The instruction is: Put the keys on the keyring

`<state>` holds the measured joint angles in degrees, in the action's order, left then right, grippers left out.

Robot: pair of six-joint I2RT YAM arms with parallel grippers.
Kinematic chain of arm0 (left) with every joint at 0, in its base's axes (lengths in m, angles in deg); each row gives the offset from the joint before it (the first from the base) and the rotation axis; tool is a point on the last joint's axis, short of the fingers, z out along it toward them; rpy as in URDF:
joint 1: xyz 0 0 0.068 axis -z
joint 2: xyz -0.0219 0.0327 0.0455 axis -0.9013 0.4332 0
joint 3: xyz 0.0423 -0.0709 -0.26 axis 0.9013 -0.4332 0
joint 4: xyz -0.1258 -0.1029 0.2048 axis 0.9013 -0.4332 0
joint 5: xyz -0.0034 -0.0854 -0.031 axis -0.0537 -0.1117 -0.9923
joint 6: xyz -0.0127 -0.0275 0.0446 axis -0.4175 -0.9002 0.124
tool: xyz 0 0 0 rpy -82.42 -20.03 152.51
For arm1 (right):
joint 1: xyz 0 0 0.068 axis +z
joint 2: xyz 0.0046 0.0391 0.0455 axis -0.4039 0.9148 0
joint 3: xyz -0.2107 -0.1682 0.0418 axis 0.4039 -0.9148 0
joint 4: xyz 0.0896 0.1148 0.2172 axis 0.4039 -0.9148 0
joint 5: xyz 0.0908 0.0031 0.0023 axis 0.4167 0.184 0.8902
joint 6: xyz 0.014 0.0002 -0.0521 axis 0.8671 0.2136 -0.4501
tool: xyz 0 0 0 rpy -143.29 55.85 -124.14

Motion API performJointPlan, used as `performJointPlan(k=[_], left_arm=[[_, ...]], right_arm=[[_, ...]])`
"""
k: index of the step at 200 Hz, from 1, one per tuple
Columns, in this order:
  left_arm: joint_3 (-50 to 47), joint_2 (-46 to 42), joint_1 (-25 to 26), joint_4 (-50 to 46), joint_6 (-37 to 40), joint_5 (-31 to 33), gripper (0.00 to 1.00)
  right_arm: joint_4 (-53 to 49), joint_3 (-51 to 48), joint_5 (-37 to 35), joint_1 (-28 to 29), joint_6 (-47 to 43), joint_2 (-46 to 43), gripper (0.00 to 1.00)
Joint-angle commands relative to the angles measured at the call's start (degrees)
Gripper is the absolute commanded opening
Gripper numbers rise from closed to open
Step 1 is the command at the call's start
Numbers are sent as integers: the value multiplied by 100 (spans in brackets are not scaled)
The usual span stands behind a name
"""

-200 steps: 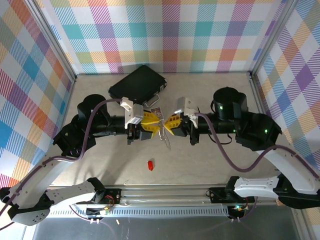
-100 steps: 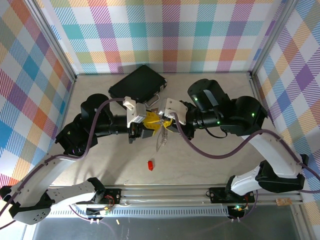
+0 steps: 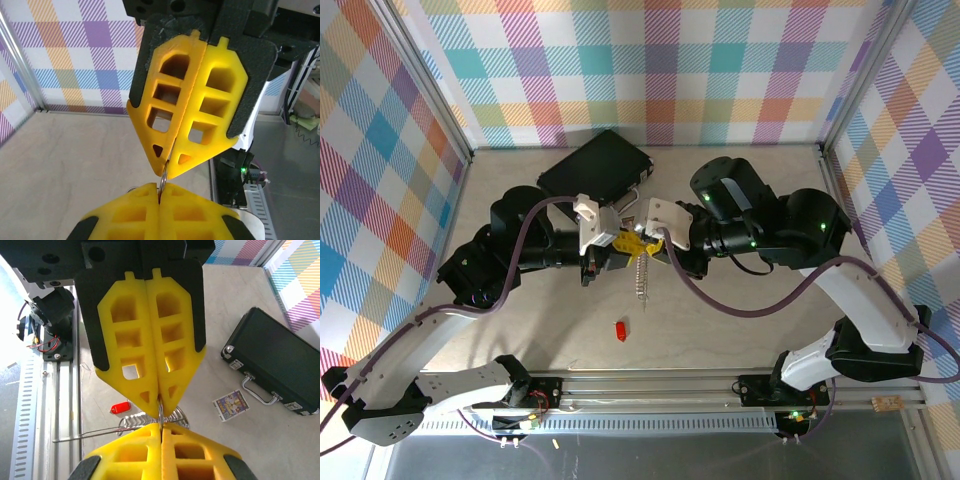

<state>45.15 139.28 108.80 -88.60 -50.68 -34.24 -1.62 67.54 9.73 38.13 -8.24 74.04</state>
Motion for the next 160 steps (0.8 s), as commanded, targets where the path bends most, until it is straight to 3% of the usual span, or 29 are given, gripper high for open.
performJointPlan(k=[1,32,64,90,115,160], left_arm=[[36,-74,-35,179,-26,74,0],[-347,-368,-35,910,-416,46,0],[-900,-614,-35,2353,-1162,-225,0],[-1114,-716,-36,3211,-1785,-606,0],[-1200,-727,-40,4011,-2392,-1054,0],[-1376,-672,-39,5180,-3299,-1413,0]], right_arm=[[297,-111,363,98,41,-115,0],[1104,-701,605,98,421,-610,0],[2665,-2126,761,98,1090,-1686,37],[3889,-3179,813,93,1559,-2574,53],[4193,-3454,946,96,1794,-2777,53],[4815,-3733,1323,100,1972,-2816,44]])
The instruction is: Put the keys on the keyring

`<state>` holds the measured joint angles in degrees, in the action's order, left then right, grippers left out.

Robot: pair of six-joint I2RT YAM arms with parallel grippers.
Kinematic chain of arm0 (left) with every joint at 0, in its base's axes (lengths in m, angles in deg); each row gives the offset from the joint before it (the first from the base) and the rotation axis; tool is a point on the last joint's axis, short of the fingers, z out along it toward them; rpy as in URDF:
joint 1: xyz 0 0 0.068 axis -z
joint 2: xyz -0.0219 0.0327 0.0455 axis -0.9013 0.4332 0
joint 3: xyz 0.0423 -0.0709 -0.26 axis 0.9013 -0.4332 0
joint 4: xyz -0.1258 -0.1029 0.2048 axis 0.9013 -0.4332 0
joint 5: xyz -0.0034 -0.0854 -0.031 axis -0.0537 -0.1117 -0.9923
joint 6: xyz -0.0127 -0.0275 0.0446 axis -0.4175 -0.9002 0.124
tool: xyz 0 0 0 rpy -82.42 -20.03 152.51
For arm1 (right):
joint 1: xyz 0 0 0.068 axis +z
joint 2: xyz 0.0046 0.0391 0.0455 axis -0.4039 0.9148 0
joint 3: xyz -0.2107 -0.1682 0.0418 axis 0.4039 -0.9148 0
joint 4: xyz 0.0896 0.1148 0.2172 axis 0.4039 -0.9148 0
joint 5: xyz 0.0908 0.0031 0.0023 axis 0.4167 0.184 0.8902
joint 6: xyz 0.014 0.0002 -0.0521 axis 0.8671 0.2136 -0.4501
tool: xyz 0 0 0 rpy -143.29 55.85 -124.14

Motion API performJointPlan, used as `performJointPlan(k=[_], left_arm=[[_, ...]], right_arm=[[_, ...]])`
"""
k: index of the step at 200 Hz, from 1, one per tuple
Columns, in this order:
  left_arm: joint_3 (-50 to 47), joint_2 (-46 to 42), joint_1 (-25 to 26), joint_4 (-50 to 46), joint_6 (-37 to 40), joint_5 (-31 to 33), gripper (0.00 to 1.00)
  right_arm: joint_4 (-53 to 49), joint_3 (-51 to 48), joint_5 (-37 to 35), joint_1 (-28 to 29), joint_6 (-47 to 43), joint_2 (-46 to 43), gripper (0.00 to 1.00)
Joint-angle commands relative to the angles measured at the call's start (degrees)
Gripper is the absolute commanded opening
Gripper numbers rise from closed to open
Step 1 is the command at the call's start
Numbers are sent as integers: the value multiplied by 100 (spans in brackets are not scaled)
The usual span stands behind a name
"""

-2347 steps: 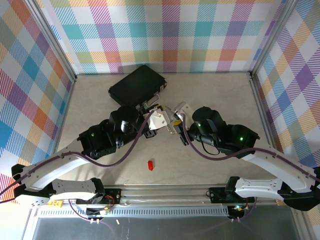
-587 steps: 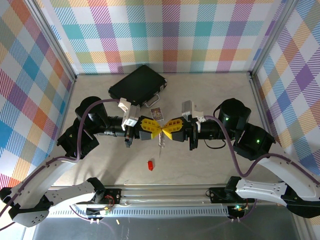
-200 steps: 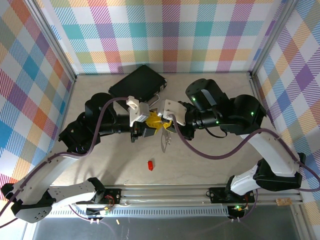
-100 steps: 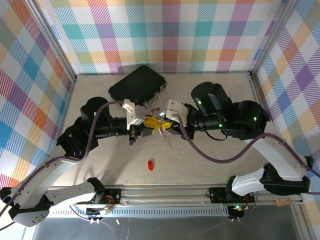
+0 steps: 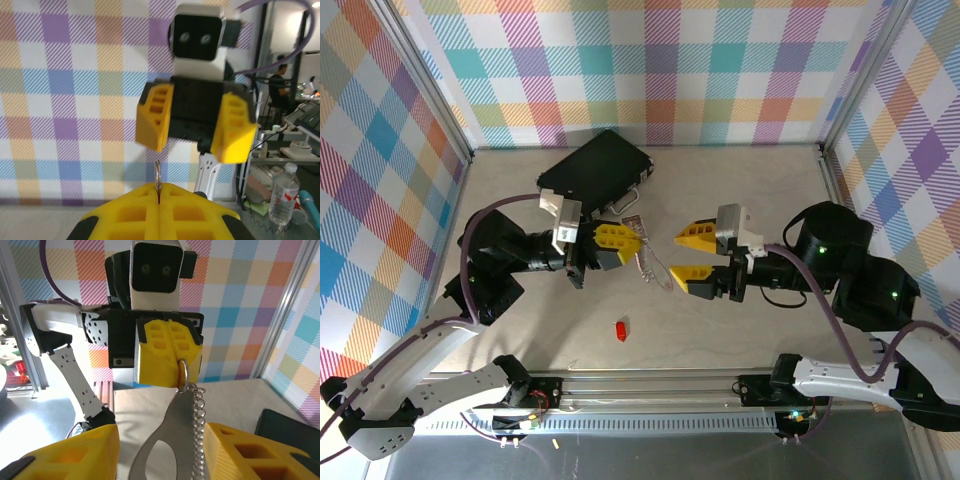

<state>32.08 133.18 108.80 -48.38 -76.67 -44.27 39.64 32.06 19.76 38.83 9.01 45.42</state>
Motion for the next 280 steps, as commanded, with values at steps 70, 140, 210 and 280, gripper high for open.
performJointPlan(k=[70,140,210,280], left_arm=[[-158,71,-41,1542,-982,-520,0],[-219,116,-37,1471,-932,-543,0],[-299,58,-43,1348,-922,-610,0],[-213,-47,-37,746,-555,-476,0]], right_arm=[[1325,-368,450,25,247,117,31],[1641,-399,576,28,488,297,30],[1636,-332,629,28,552,442,12],[1211,-136,531,21,400,478,0]])
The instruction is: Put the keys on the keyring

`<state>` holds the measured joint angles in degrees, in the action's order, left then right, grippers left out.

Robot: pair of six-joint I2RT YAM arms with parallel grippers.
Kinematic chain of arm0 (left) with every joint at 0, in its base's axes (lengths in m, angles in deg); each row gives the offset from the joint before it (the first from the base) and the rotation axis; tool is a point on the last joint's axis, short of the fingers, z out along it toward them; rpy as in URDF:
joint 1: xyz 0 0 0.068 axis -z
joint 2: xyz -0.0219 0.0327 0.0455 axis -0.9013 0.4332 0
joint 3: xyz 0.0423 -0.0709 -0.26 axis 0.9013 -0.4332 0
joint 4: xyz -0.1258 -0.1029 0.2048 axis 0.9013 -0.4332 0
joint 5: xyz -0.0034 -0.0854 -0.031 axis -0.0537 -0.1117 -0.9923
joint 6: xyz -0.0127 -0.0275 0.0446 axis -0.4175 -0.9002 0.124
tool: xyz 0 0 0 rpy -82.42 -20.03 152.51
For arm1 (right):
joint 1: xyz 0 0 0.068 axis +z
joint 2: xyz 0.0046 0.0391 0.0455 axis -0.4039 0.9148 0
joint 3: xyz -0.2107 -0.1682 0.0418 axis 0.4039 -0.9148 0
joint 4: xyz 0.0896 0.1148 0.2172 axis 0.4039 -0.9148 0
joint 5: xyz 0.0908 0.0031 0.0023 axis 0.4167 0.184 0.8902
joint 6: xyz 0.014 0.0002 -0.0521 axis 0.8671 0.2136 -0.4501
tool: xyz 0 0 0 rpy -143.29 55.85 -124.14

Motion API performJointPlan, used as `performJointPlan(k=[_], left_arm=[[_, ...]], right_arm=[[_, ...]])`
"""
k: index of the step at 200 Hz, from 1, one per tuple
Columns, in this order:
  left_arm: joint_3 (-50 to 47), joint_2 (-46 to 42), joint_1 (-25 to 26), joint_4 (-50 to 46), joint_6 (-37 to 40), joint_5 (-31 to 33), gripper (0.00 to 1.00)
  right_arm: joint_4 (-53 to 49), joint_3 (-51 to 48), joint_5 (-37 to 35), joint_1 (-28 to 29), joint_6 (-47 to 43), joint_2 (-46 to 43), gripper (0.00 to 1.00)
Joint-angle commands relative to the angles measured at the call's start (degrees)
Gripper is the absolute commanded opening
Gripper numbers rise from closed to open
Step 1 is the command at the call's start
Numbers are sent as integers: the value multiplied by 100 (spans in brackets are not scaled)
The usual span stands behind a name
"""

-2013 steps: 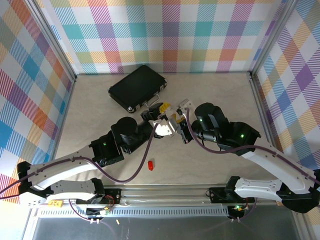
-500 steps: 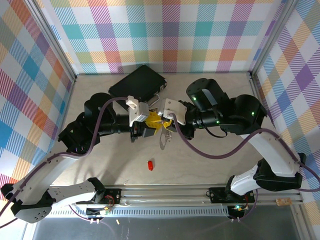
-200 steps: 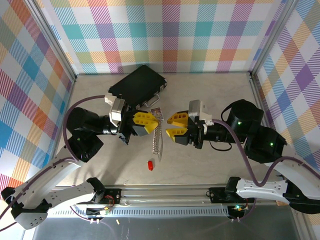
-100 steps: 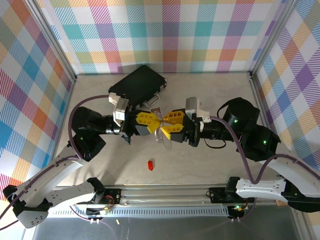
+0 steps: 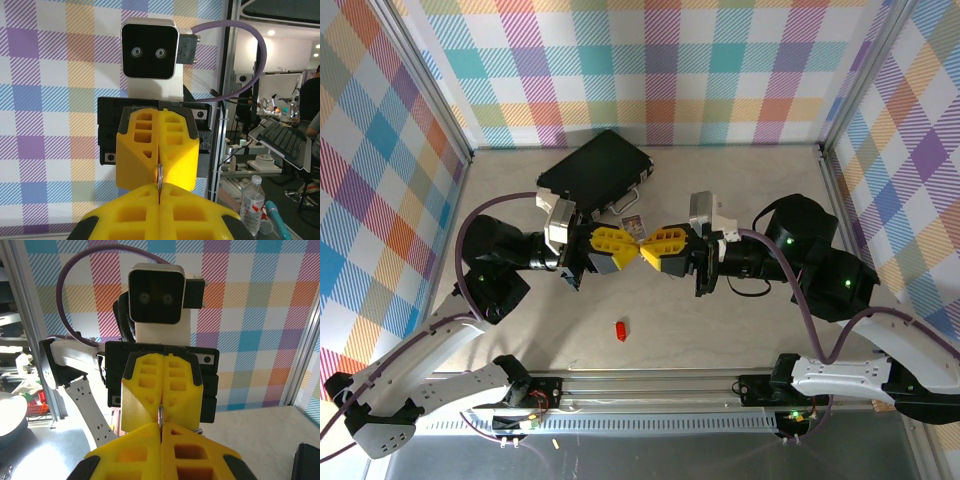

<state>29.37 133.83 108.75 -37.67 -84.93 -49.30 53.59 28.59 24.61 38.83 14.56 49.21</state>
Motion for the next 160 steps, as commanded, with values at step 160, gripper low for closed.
performJointPlan(k=[160], left_arm=[[1749,177,-30,-4892,3069,1194,16]], right_arm=[[-3510,2502,-1109,130,-1369,1423,0]])
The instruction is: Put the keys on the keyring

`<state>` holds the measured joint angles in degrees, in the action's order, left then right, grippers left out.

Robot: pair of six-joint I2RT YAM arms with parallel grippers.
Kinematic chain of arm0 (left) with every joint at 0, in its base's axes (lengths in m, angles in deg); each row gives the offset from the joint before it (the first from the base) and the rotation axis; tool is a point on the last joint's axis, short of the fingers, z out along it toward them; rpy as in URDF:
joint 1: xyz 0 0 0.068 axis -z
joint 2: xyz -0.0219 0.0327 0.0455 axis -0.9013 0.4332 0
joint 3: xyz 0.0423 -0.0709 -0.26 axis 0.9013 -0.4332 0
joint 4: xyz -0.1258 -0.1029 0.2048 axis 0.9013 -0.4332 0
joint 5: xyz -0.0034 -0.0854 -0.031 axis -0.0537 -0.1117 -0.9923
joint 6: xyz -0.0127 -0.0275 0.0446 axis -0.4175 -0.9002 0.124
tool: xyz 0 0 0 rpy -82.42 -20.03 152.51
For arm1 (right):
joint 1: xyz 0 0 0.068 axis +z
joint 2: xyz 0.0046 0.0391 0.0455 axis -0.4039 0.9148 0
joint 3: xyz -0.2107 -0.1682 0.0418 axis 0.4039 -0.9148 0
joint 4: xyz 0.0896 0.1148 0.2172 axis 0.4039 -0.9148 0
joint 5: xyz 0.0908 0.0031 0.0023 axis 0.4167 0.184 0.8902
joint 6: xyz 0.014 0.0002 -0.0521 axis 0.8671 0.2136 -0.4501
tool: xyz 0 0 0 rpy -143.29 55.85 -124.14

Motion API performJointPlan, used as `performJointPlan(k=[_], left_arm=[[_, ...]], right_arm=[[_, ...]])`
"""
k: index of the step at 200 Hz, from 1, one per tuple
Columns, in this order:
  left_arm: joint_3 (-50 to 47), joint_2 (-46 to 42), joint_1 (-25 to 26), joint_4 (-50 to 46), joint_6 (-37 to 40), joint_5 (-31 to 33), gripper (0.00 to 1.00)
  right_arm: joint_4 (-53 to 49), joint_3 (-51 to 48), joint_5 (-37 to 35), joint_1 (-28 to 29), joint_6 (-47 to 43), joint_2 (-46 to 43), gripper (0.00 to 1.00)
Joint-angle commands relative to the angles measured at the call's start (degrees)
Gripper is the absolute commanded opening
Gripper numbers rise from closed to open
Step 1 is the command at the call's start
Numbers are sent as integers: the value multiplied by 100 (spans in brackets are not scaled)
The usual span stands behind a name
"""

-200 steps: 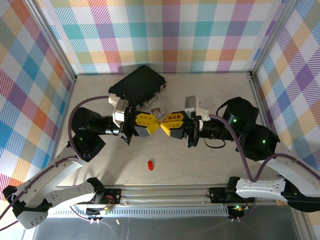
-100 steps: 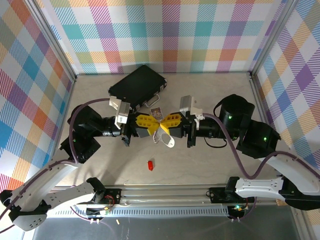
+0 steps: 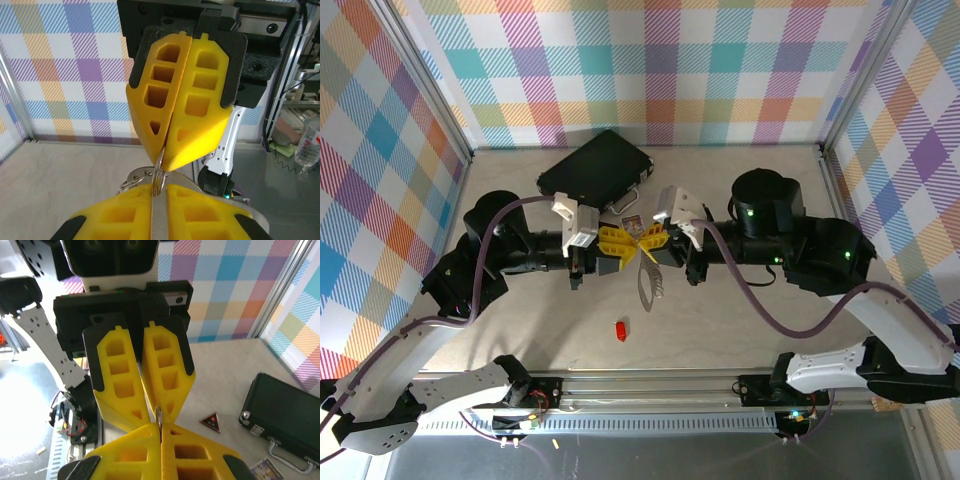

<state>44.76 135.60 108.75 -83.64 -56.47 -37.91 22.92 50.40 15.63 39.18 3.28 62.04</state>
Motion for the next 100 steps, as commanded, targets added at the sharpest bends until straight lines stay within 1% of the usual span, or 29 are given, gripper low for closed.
performJointPlan(k=[1,36,48,72,100], left_arm=[[214,4,-30,-299,227,55,16],[332,53,-34,-524,379,81,15],[351,78,-35,-590,429,107,12],[339,79,-37,-613,472,125,0],[146,-85,-35,-257,298,152,0]], right_arm=[[-454,333,-217,101,-247,147,0],[-844,667,-522,328,-373,428,0],[-851,707,-491,374,-384,460,0],[-775,705,-410,397,-368,445,0],[-643,635,-283,414,-326,392,0]])
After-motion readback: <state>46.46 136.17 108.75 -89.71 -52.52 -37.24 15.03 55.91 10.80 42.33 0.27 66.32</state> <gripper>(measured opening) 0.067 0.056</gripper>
